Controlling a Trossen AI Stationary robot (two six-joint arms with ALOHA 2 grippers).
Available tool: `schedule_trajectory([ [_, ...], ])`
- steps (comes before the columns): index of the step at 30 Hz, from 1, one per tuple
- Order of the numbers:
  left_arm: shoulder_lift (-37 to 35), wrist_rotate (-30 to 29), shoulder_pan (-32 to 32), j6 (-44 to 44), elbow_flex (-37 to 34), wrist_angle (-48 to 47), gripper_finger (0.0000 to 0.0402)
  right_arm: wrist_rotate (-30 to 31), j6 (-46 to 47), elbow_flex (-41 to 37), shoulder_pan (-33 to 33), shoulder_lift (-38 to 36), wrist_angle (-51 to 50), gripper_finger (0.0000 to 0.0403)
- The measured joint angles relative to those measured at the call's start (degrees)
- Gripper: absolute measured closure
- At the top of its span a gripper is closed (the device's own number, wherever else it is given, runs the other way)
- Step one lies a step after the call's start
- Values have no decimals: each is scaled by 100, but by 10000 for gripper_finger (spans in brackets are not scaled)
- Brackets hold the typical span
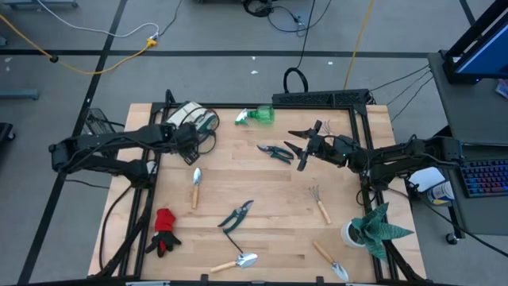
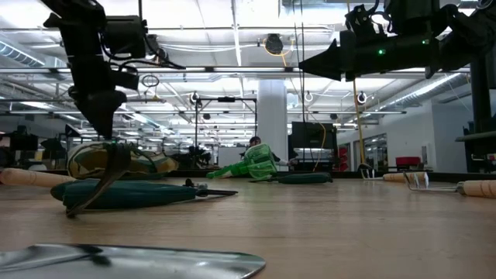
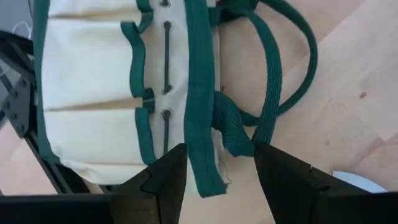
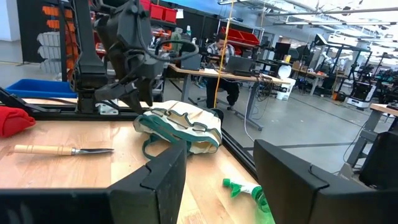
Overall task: Pick & Place Garden tools in Gardening bag
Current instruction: Move the brown gardening bag to the center of the table
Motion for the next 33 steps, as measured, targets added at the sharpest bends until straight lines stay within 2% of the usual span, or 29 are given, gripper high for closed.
schedule_trajectory([
  [11,603,-121,-17,-776,0,-453,211,0,0,0,0,0,-1,222],
  [22,1506,-1168,10,-980,0,-442,211,-2,0,0,0,0,0,222],
  [26,1710,-1336,10,-978,0,-440,212,-2,0,0,0,0,-1,222],
  [29,1770,-1386,10,-976,0,-440,229,-2,0,0,0,0,0,222],
  [33,1770,-1403,12,-975,0,-440,285,0,0,0,0,0,0,222],
])
